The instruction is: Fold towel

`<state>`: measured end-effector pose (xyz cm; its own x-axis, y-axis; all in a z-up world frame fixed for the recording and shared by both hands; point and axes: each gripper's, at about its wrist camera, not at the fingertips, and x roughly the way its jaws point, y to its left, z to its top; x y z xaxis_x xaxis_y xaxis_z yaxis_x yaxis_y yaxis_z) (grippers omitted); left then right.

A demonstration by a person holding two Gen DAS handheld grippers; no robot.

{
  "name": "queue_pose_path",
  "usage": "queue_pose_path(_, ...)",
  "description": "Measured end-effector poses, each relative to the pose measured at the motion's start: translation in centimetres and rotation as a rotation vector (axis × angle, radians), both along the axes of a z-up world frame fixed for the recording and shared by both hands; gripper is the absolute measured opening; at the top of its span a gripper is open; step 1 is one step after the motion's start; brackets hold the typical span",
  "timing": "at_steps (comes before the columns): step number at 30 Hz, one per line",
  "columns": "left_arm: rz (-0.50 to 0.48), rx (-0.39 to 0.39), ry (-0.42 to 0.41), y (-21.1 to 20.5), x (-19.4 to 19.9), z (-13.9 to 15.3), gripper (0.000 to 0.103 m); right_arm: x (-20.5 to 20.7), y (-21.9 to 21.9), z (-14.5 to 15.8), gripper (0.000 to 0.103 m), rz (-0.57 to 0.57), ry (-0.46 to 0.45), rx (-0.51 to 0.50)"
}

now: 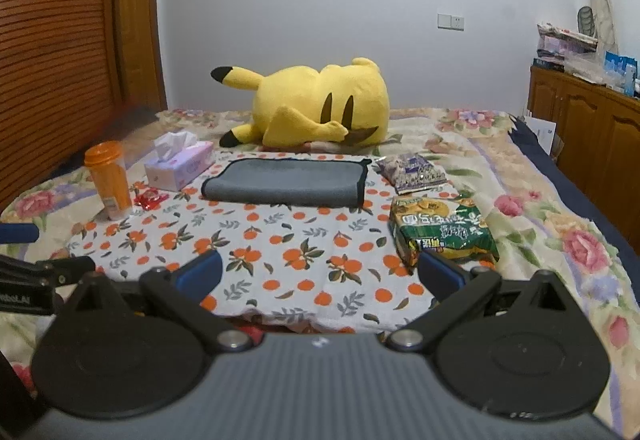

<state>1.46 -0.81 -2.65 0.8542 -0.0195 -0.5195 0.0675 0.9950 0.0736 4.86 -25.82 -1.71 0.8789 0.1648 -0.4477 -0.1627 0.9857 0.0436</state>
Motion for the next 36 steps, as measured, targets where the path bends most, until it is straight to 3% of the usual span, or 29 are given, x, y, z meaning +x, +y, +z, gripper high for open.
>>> queue_pose_path(36,-0.029,-0.009,-0.156,-0.1,-1.4,1.6,0.103,-1.3,-0.6,1.0,0.103,-0.024,-0.157,0.035)
